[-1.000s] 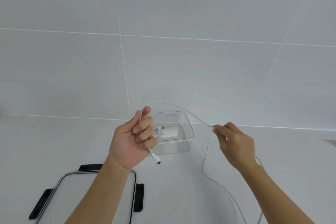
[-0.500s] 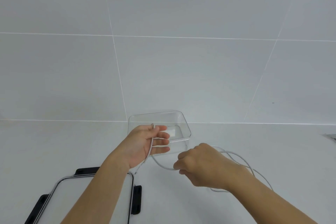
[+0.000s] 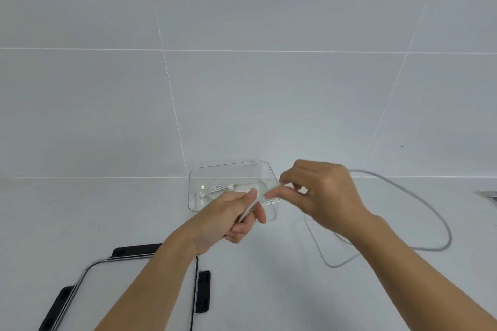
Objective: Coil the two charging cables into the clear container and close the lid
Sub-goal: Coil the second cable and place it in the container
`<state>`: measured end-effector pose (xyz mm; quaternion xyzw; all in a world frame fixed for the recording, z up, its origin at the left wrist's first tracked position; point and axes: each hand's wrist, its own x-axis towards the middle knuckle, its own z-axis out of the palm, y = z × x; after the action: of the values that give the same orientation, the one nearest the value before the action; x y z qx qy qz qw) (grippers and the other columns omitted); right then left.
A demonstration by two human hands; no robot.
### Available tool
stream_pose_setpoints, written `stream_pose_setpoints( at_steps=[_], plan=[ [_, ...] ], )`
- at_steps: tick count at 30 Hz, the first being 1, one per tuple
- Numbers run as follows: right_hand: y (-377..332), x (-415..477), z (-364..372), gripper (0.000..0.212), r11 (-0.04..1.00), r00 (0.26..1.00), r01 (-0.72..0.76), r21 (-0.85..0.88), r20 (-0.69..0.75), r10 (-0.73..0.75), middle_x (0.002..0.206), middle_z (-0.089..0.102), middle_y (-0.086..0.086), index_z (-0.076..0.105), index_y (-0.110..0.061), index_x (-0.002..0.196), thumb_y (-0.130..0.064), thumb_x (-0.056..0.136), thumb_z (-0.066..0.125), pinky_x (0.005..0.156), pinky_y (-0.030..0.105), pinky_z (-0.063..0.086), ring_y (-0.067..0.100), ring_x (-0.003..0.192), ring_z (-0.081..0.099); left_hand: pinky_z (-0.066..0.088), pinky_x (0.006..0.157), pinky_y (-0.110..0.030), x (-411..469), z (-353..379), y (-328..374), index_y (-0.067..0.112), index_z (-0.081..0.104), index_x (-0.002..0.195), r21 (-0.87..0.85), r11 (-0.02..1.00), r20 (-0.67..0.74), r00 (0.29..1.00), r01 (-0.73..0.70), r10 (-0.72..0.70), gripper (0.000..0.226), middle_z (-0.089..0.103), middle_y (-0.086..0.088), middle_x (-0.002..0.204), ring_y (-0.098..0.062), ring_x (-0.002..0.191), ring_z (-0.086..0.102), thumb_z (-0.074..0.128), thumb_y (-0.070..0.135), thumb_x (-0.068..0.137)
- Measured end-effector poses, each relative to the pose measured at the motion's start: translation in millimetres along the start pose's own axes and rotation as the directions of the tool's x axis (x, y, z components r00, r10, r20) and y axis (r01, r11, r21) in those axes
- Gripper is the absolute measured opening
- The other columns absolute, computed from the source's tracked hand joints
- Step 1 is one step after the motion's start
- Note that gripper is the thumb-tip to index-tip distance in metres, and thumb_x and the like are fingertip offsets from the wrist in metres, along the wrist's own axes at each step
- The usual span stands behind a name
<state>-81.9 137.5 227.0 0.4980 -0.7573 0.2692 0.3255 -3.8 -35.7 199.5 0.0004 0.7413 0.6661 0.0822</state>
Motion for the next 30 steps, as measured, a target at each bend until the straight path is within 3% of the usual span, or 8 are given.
stream_pose_setpoints(
  at_steps=[5, 10, 13, 16, 20, 25, 28, 30],
  plan=[
    [28, -1, 0, 0.046, 0.991, 0.975, -0.119, 0.053, -0.180, 0.127, 0.057, 0.059, 0.001, 0.069, -0.008, 0.072, -0.049, 0.085, 0.053, 0.042, 0.029, 0.043, 0.018, 0.046, 0.049, 0.016, 0.041, -0.018, -8, -13, 2, 0.016, 0.054, 0.060, -0.292, 0.956, 0.158, 0.985, -0.016, 0.064, 0.042, 0.026, 0.011, 0.041, -0.005, 0.037, 0.017, 0.048, 0.046, 0.089],
    [43, -10, 5, 0.043, 0.971, 0.957, -0.217, 0.105, -0.171, 0.233, 0.065, 0.062, 0.000, 0.068, -0.008, 0.080, -0.045, 0.090, 0.049, 0.053, 0.025, 0.043, 0.017, 0.057, 0.054, 0.025, 0.040, -0.013, -10, -20, 5, 0.017, 0.057, 0.073, -0.559, 0.829, 0.444, 0.853, 0.026, 0.273, 0.029, 0.025, 0.011, 0.048, -0.008, 0.036, 0.017, 0.050, 0.038, 0.092],
    [49, -15, 7, 0.020, 0.836, 0.868, -0.449, 0.315, -0.070, 0.493, 0.068, 0.059, -0.009, 0.063, -0.012, 0.082, -0.026, 0.092, 0.054, 0.056, 0.011, 0.038, 0.004, 0.064, 0.053, 0.023, 0.042, -0.020, -12, -18, 11, 0.008, 0.051, 0.085, -0.751, 0.658, 0.461, 0.752, 0.050, 0.470, 0.032, 0.021, 0.007, 0.047, -0.008, 0.038, 0.011, 0.028, 0.023, 0.102],
    [61, -22, 5, 0.012, 0.582, 0.686, -0.664, 0.469, 0.073, 0.724, 0.073, 0.056, 0.002, 0.052, -0.013, 0.082, -0.013, 0.094, 0.051, 0.056, 0.006, 0.039, -0.004, 0.057, 0.056, 0.013, 0.039, -0.022, -22, -21, 20, 0.014, 0.036, 0.080, -0.840, 0.543, 0.364, 0.716, -0.025, 0.596, 0.024, 0.015, 0.006, 0.044, -0.009, 0.037, 0.010, 0.026, 0.020, 0.101],
    [63, -30, 4, 0.010, 0.376, 0.593, -0.650, 0.660, 0.132, 0.795, 0.085, 0.059, -0.002, 0.056, -0.016, 0.087, -0.020, 0.094, 0.050, 0.078, 0.025, 0.046, 0.000, 0.076, 0.060, 0.011, 0.040, -0.023, -27, -27, 30, 0.011, 0.039, 0.081, -0.857, 0.513, 0.261, 0.817, -0.049, 0.514, 0.027, 0.014, 0.005, 0.047, -0.009, 0.039, 0.010, 0.024, 0.020, 0.101],
    [50, -17, -2, 0.065, 0.162, 0.683, -0.505, 0.848, 0.277, 0.676, 0.079, 0.067, 0.004, 0.066, -0.012, 0.090, -0.070, 0.058, 0.068, 0.070, 0.031, 0.054, 0.019, 0.079, 0.065, 0.026, 0.050, -0.027, -10, -45, 23, 0.002, 0.053, 0.093, -0.848, 0.530, 0.237, 0.915, 0.030, 0.327, 0.043, 0.033, -0.003, 0.058, -0.017, 0.048, 0.028, 0.019, 0.025, 0.102],
    [40, -10, 6, 0.075, 0.076, 0.685, -0.574, 0.815, 0.427, 0.591, 0.088, 0.071, 0.008, 0.066, -0.011, 0.096, -0.071, 0.051, 0.071, 0.077, 0.039, 0.053, 0.024, 0.087, 0.067, 0.029, 0.047, -0.028, 3, -43, 21, 0.003, 0.057, 0.089, -0.876, 0.479, 0.235, 0.917, 0.055, 0.323, 0.040, 0.034, -0.002, 0.057, -0.017, 0.048, 0.029, 0.026, 0.025, 0.101],
    [33, -7, 10, 0.076, -0.051, 0.683, -0.584, 0.810, 0.524, 0.509, 0.095, 0.070, 0.011, 0.063, -0.009, 0.104, -0.066, 0.055, 0.073, 0.080, 0.042, 0.053, 0.027, 0.092, 0.067, 0.027, 0.036, -0.023, 5, -35, 24, 0.010, 0.058, 0.071, -0.862, 0.505, 0.098, 0.961, -0.048, 0.259, 0.025, 0.025, 0.004, 0.049, -0.012, 0.040, 0.020, 0.048, 0.022, 0.090]
  ],
)
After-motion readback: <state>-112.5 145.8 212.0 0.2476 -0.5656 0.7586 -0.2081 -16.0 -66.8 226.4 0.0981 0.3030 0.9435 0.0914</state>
